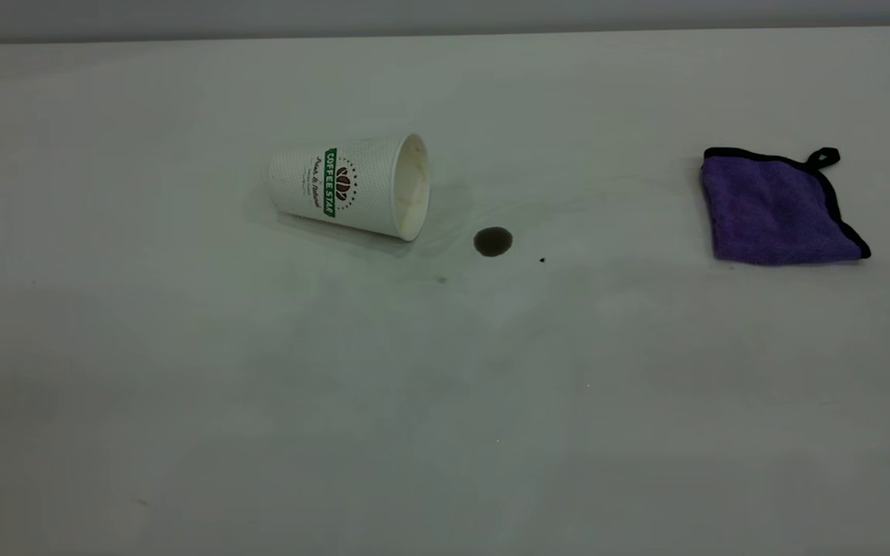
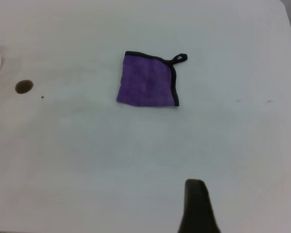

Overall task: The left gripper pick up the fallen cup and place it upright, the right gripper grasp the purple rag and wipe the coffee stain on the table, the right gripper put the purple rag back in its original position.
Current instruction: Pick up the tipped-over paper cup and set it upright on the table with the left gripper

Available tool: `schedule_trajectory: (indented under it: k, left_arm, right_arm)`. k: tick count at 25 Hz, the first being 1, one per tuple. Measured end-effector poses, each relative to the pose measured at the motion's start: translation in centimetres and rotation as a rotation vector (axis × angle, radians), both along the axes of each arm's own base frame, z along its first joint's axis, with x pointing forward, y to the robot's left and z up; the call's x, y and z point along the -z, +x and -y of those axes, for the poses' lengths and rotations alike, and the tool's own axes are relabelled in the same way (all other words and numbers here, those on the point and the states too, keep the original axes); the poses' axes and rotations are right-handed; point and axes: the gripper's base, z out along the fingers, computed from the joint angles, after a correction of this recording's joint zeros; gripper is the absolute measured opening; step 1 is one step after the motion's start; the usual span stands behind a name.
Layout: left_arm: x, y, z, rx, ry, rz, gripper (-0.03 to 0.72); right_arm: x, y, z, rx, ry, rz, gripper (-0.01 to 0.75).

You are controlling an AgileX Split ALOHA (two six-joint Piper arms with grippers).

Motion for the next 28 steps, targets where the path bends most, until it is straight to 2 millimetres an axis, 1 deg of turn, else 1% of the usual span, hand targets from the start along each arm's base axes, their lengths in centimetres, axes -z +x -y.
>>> schedule_trajectory:
  k: [2, 4, 8, 11, 13, 16, 20, 23, 25, 28]
  left_arm:
    - [0.0, 0.0, 0.0, 0.003, 0.002, 0.002, 0.239]
    - [-0.5, 0.2, 0.0, 0.003, 0.004, 0.008, 0.239]
    - [-2.7, 1.9, 0.0, 0.004, 0.004, -0.054, 0.239]
    - [-4.3, 3.9, 0.0, 0.004, 0.003, -0.121, 0.241]
    - [-5.1, 5.6, 0.0, 0.006, 0.002, -0.147, 0.253]
    - [-6.0, 8.0, 0.1, 0.013, -0.004, -0.163, 0.3]
    - [-6.0, 11.2, 0.4, 0.055, -0.016, -0.191, 0.38]
    - [-5.2, 13.7, 0.7, 0.082, -0.037, -0.229, 0.432]
    - [-4.6, 15.6, 0.8, 0.088, -0.055, -0.284, 0.467]
    - [-3.8, 18.8, 1.2, 0.11, -0.053, -0.373, 0.553]
  right_arm:
    - [0.0, 0.0, 0.0, 0.0, 0.0, 0.0, 0.555]
    - [0.0, 0.0, 0.0, 0.0, 0.0, 0.0, 0.555]
    - [0.0, 0.0, 0.0, 0.0, 0.0, 0.0, 0.555]
    - [0.0, 0.0, 0.0, 0.0, 0.0, 0.0, 0.555]
    - [0.0, 0.0, 0.0, 0.0, 0.0, 0.0, 0.555]
    - [0.0, 0.0, 0.0, 0.0, 0.0, 0.0, 0.555]
    - [0.0, 0.0, 0.0, 0.0, 0.0, 0.0, 0.555]
    - [0.0, 0.0, 0.0, 0.0, 0.0, 0.0, 0.555]
    - [0.0, 0.0, 0.0, 0.0, 0.0, 0.0, 0.555]
    - [0.0, 0.0, 0.0, 0.0, 0.0, 0.0, 0.555]
